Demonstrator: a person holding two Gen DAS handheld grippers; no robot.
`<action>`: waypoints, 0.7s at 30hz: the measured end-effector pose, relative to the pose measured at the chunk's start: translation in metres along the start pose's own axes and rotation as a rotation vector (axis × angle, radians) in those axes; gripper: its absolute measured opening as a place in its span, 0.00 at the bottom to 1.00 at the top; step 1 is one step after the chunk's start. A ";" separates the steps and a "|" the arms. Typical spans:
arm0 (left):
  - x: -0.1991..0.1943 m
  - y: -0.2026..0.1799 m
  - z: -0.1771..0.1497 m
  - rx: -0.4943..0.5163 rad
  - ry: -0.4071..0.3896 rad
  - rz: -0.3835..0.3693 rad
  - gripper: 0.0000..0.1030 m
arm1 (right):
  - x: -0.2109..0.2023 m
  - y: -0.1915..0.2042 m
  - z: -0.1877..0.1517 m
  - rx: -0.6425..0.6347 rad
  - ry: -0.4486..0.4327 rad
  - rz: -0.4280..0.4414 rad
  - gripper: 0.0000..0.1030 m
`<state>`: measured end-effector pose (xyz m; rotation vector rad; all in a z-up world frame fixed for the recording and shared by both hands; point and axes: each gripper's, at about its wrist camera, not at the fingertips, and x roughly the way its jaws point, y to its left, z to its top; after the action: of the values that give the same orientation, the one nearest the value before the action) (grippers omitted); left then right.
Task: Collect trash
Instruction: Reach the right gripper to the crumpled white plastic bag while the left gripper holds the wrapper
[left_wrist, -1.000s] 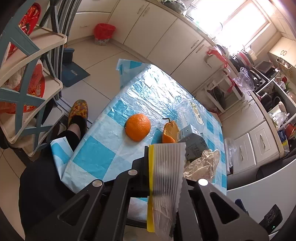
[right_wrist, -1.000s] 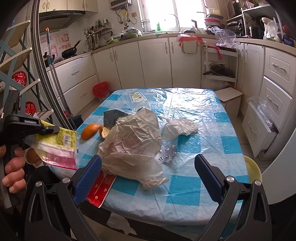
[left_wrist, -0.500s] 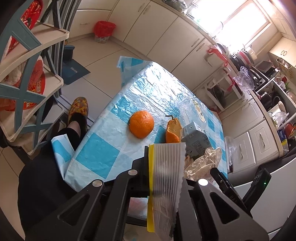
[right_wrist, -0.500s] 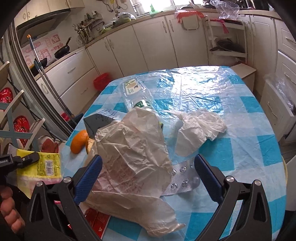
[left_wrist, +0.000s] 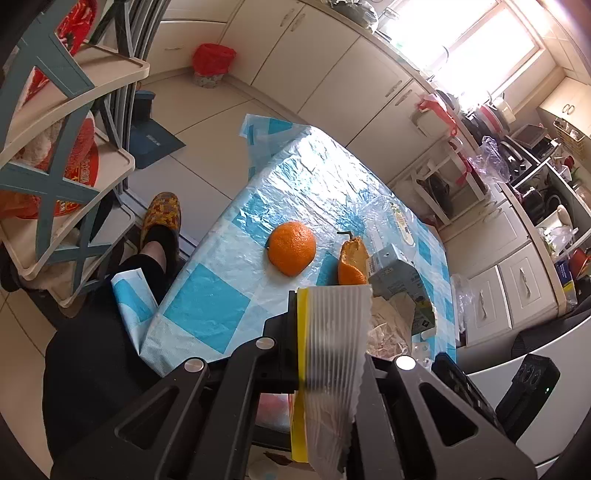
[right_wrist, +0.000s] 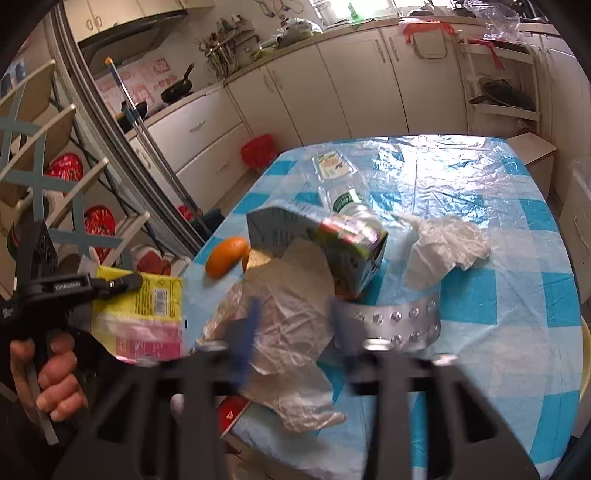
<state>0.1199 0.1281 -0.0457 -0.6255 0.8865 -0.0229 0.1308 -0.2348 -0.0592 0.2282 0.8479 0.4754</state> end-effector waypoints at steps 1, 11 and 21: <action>-0.001 0.000 0.000 -0.003 0.001 0.000 0.01 | 0.003 0.006 -0.006 -0.035 0.005 -0.025 0.94; -0.011 0.007 -0.002 -0.010 -0.011 -0.001 0.01 | 0.043 0.023 -0.038 -0.188 0.132 -0.073 0.18; -0.020 0.011 0.001 -0.016 -0.034 -0.001 0.01 | -0.016 0.026 -0.022 -0.134 -0.049 -0.004 0.09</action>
<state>0.1049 0.1432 -0.0362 -0.6392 0.8546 -0.0058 0.0975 -0.2199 -0.0530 0.1141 0.7657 0.5192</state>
